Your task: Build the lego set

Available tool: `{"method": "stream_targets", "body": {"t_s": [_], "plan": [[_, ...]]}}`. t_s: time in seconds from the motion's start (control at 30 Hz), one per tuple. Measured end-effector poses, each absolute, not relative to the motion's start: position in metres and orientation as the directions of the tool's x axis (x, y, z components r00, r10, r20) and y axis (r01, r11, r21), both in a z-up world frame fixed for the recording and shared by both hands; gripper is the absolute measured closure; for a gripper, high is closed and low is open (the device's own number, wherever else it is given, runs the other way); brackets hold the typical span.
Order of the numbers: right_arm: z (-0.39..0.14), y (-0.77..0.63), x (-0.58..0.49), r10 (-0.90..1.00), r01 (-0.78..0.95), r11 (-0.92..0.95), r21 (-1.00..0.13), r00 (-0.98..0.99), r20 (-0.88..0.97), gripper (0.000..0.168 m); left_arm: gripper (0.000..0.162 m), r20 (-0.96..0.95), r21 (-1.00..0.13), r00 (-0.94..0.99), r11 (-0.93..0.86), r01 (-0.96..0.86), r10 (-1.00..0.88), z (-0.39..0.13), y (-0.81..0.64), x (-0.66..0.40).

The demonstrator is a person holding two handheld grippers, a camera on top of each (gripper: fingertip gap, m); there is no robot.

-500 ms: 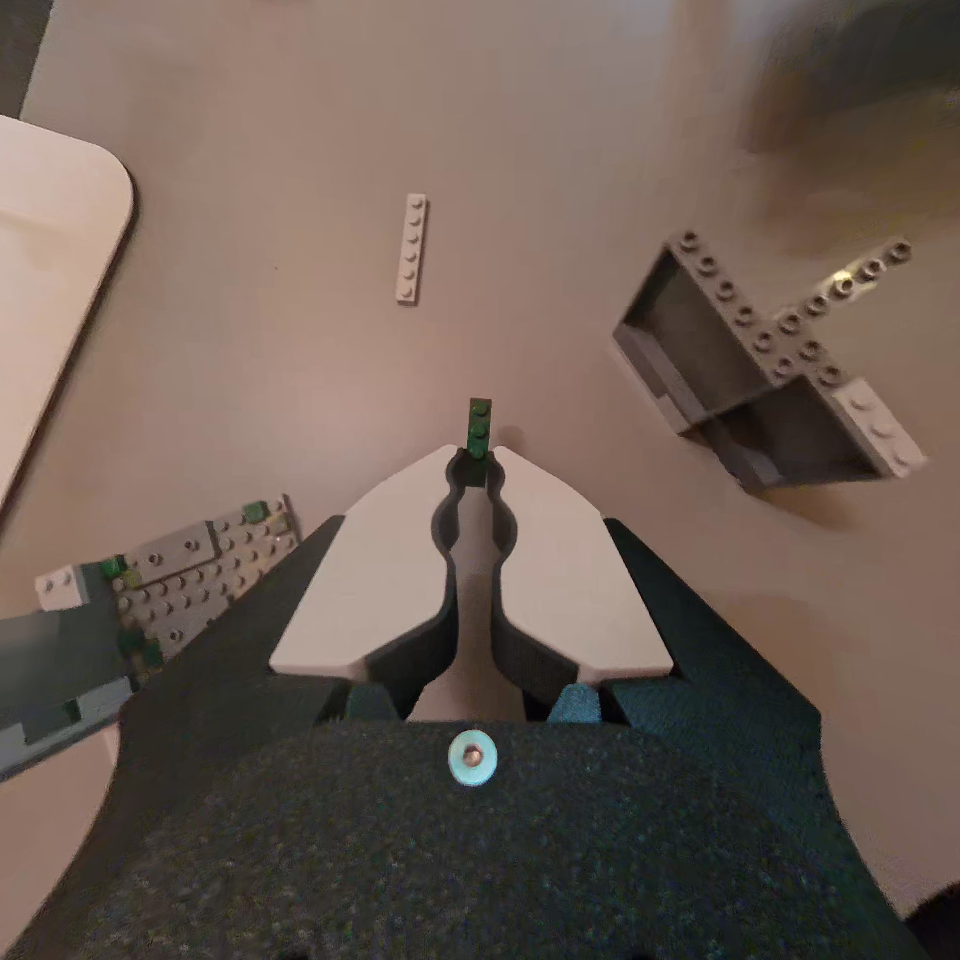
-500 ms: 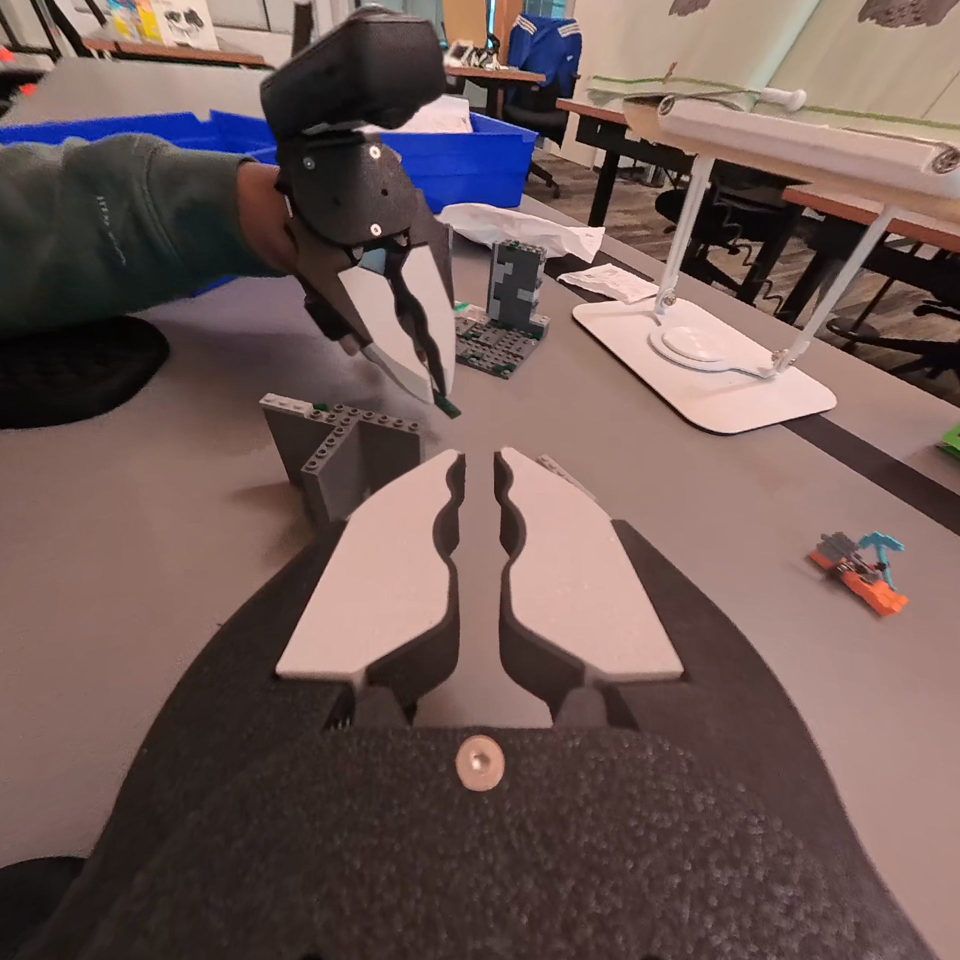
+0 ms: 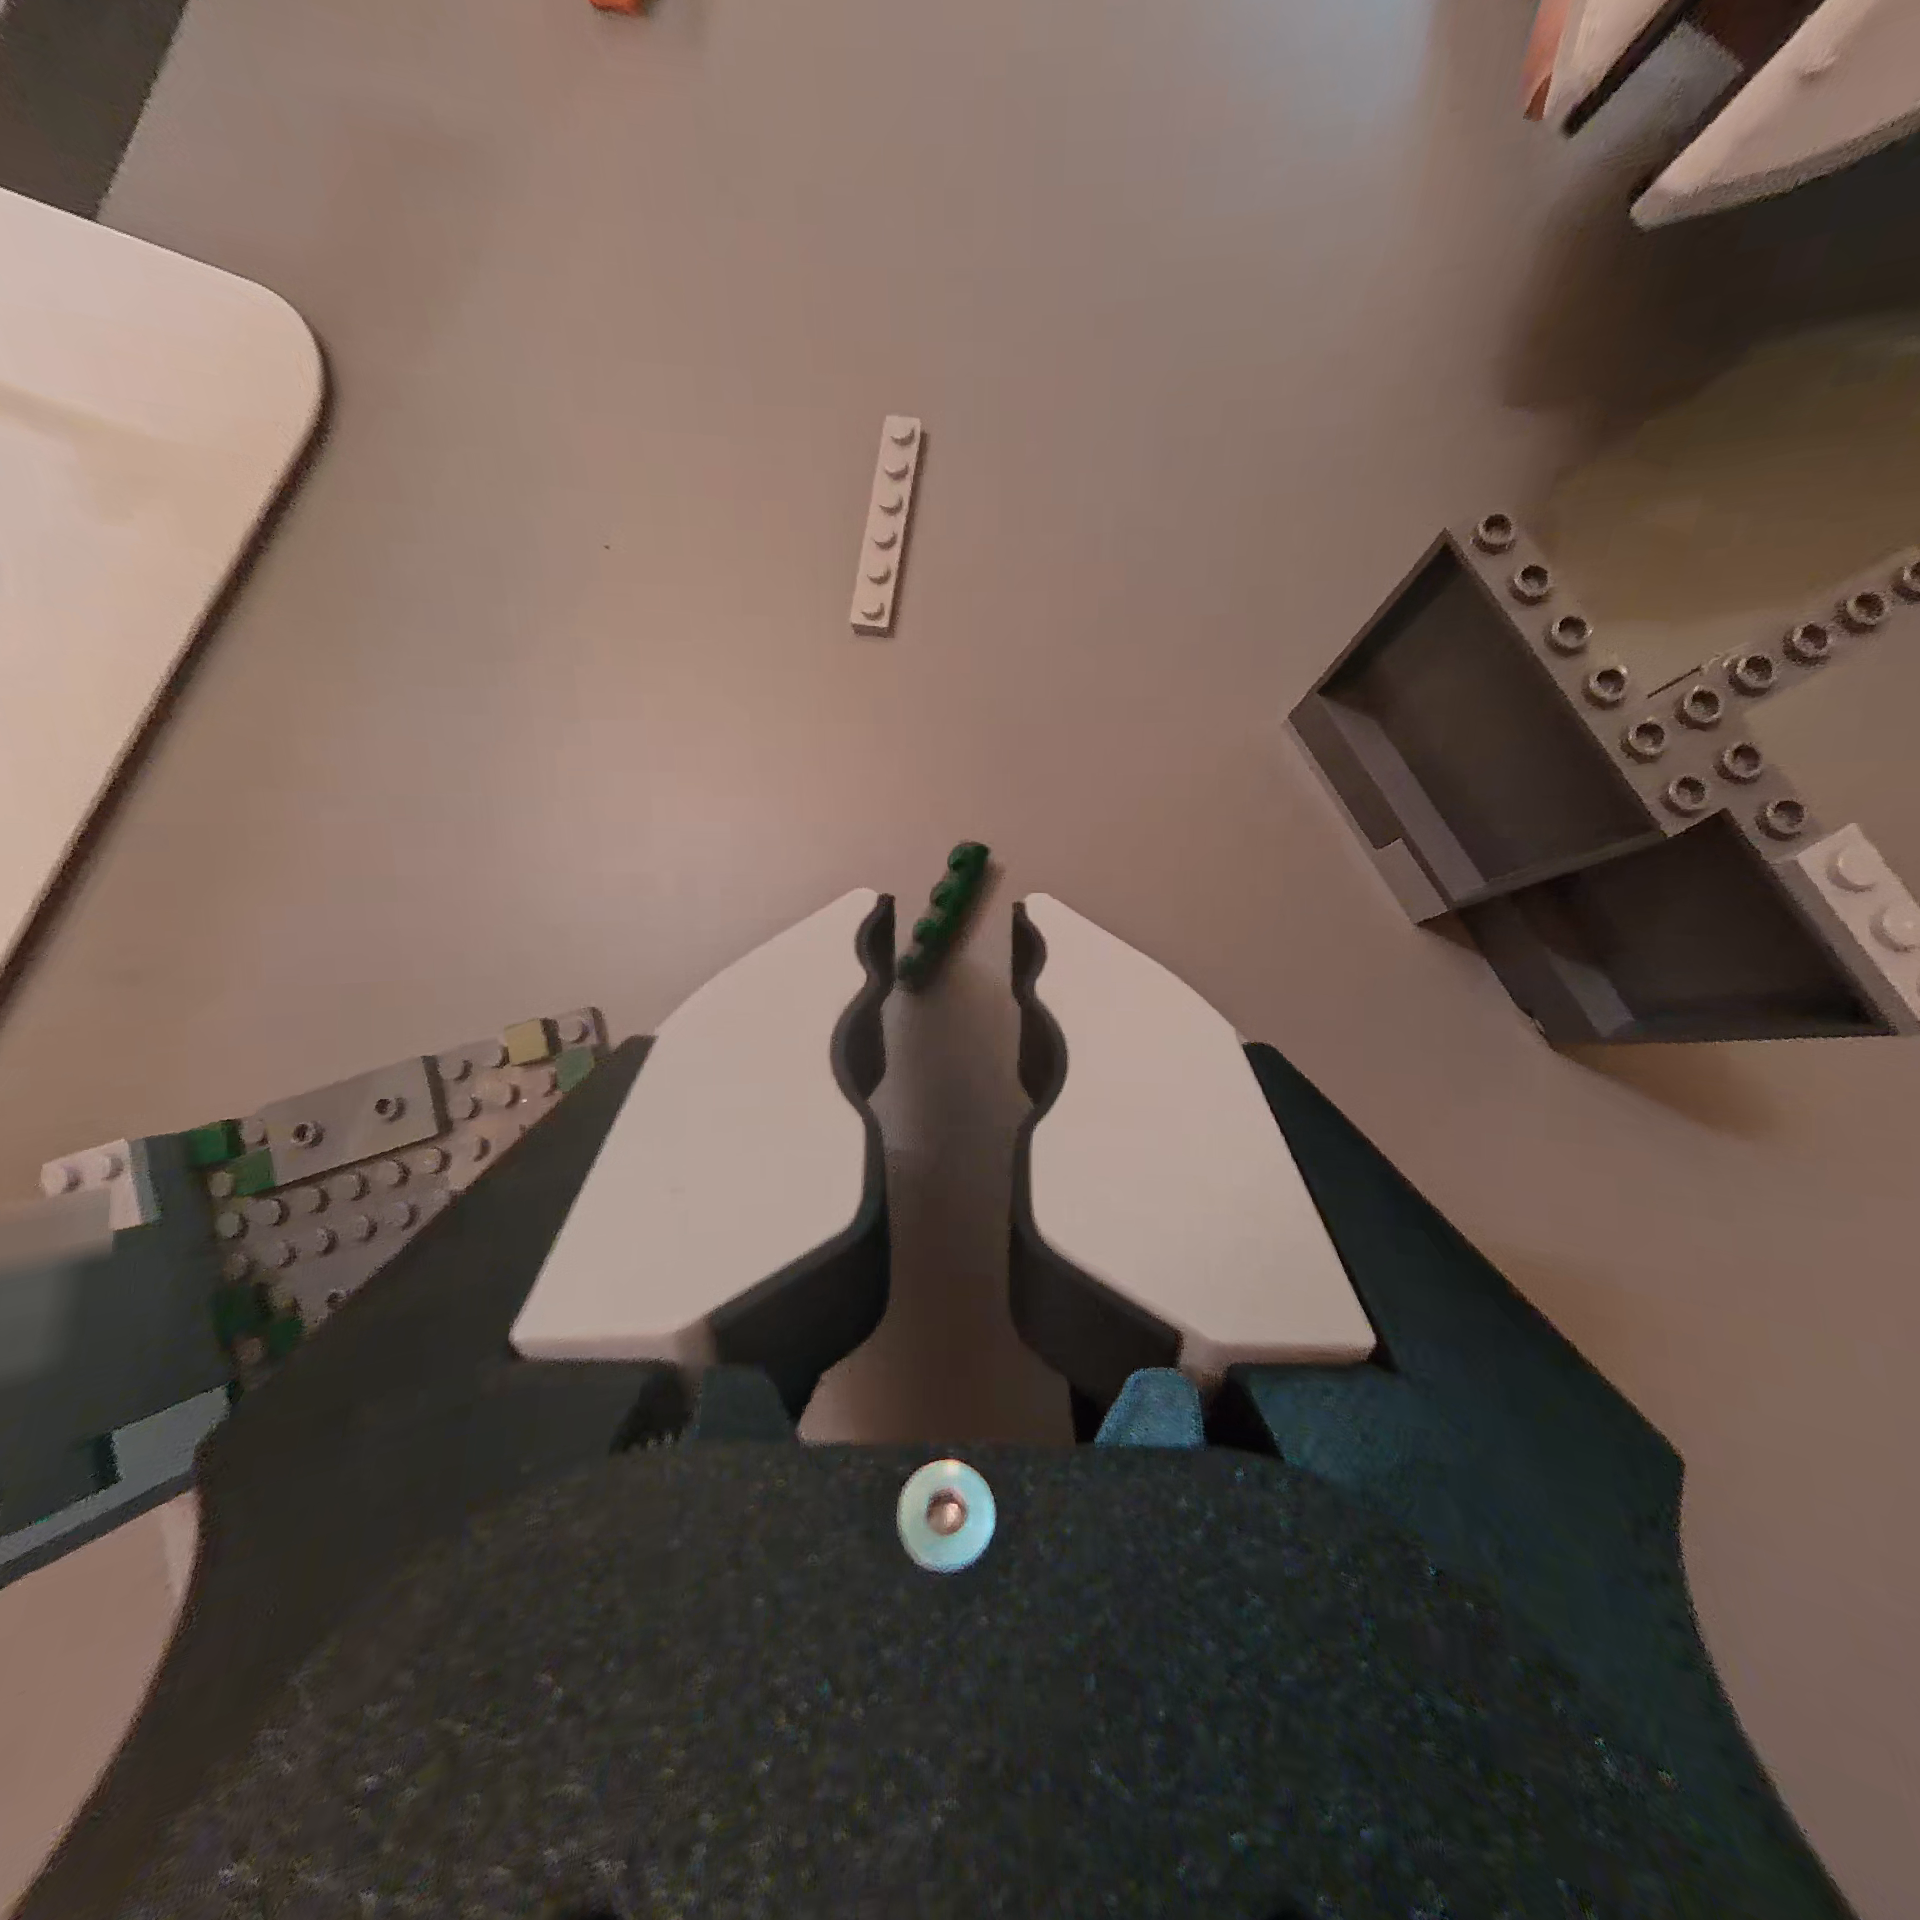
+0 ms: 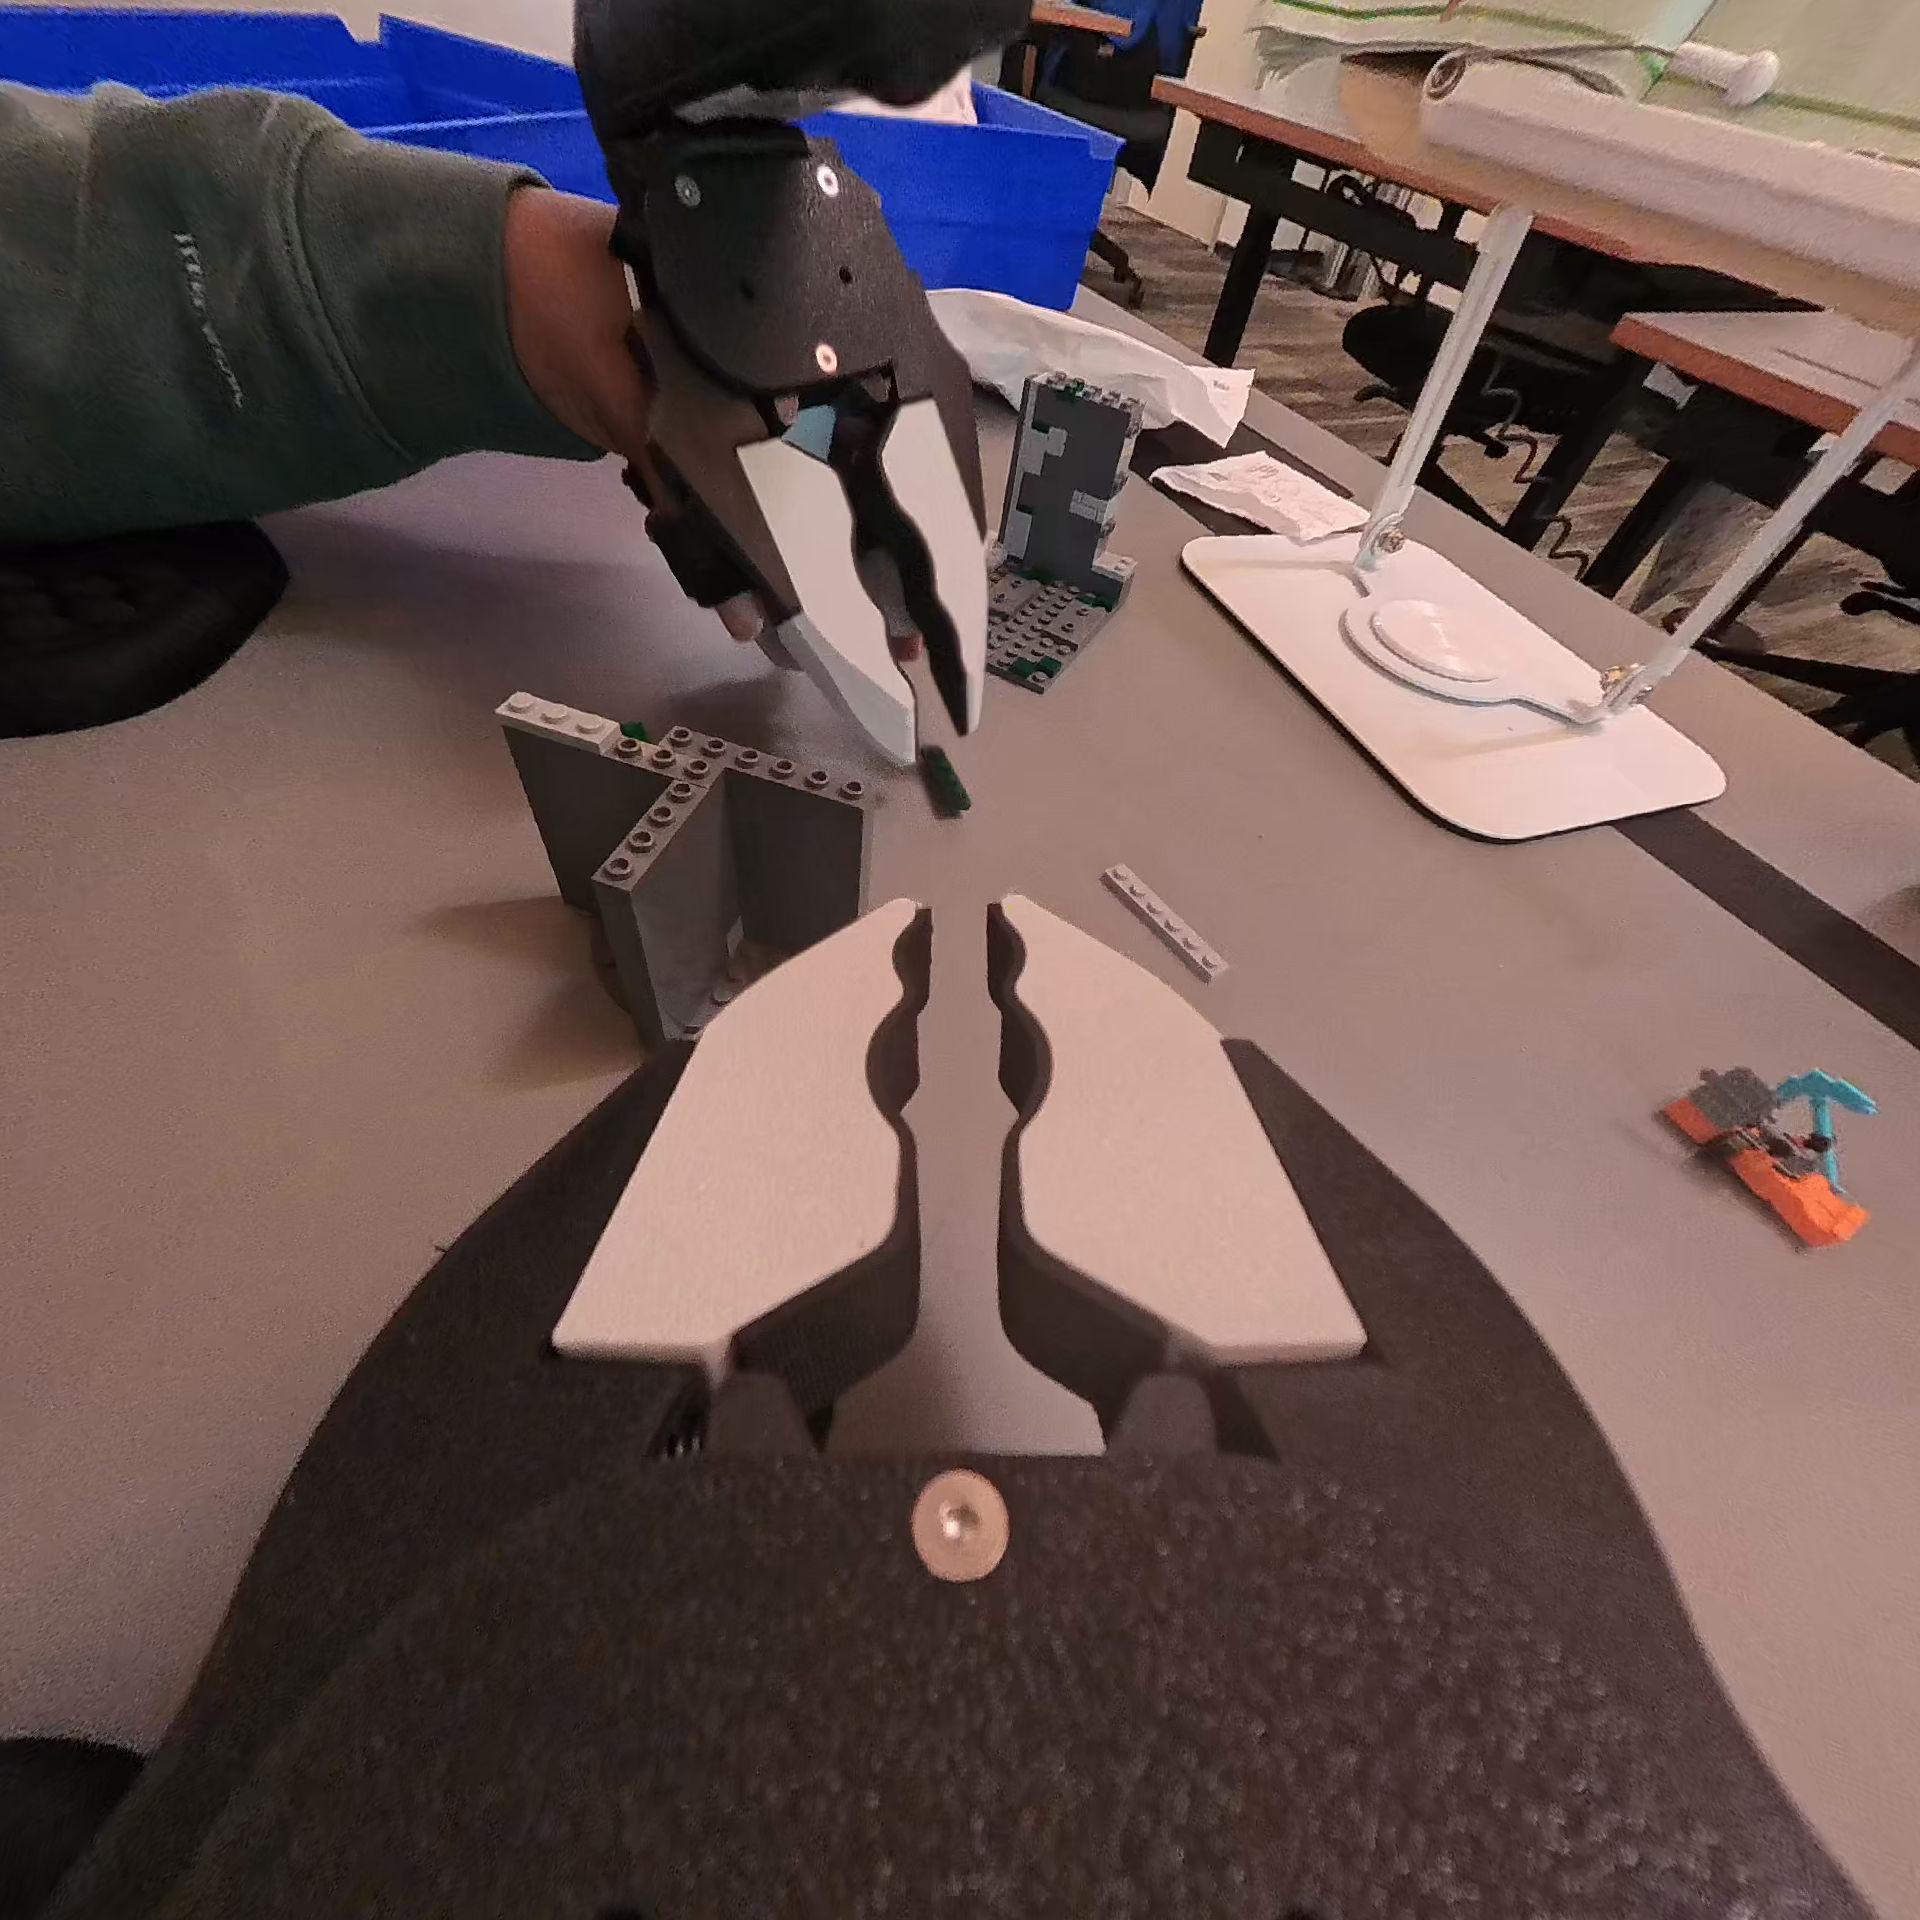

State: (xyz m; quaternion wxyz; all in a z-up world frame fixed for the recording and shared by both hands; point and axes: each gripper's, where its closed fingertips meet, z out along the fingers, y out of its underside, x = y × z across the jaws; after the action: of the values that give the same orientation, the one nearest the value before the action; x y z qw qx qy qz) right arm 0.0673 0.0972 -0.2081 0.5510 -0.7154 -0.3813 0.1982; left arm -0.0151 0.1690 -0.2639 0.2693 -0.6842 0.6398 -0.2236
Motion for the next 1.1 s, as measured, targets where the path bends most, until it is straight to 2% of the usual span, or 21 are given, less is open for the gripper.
{"method": "stream_targets", "body": {"t_s": [0.07,0.27,0.57,1.1], "plan": [[-0.209,0.097,0.067,0.762,0.328,-0.105,-0.939,0.633,0.136,0.159,0.137,-0.043,-0.681,0.098,-0.043,-0.731,-0.994,-0.255,0.171,-0.016],[-0.211,0.098,0.069,0.756,0.334,-0.111,-0.936,0.64,0.139,0.159,0.143,-0.045,-0.703,0.045,-0.001,-0.712,-0.998,-0.227,0.151,-0.038],[-0.215,0.097,0.066,0.767,0.349,-0.116,-0.93,0.626,0.139,0.159,0.139,0.046,-0.541,-0.033,0.003,-0.841,-0.998,-0.27,0.094,-0.09],[-0.219,0.097,0.065,0.767,0.367,-0.124,-0.922,0.625,0.145,0.159,0.146,0.066,-0.568,-0.043,-0.002,-0.823,-0.997,-0.28,0.092,-0.08]]}}
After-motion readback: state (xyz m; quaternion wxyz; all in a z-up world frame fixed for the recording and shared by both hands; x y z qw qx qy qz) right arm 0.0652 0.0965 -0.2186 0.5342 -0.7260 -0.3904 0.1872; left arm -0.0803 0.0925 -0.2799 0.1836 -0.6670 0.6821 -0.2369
